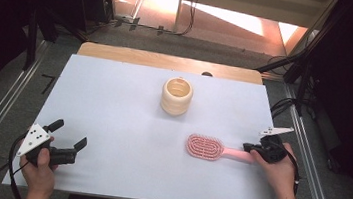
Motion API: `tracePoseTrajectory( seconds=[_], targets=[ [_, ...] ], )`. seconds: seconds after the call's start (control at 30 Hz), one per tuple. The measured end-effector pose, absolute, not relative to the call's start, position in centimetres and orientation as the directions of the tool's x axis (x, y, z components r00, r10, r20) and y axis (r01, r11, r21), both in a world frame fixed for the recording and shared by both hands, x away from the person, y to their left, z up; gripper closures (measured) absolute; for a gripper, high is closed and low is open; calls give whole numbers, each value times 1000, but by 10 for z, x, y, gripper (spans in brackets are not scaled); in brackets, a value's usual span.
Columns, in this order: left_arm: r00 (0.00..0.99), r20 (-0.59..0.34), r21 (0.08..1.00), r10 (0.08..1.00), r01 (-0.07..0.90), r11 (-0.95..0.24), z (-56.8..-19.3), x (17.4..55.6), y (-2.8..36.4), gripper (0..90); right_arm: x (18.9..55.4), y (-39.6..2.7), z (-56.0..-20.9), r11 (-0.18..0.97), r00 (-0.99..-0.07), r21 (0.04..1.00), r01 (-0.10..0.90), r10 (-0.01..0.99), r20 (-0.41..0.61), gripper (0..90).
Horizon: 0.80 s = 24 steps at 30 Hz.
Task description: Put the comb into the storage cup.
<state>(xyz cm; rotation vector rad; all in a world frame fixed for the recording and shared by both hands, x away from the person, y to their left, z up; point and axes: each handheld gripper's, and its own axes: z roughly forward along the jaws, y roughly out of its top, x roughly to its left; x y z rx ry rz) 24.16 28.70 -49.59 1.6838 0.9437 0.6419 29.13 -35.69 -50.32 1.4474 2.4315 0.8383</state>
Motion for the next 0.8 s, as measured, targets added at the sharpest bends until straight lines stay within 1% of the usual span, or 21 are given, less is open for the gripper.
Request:
tracePoseTrajectory(
  seconds=[0.33, 0.8],
  targets=[
    [545, -36, 952, 838, 273, -136, -496, 242, 287, 0, 271, -348, -505, 394, -532, 548, 738, 839, 115, 882],
    [545, -38, 953, 838, 272, -134, -496, 242, 287, 0, 254, -339, -502, 452, -587, 533, 715, 803, 106, 882]
  ],
)
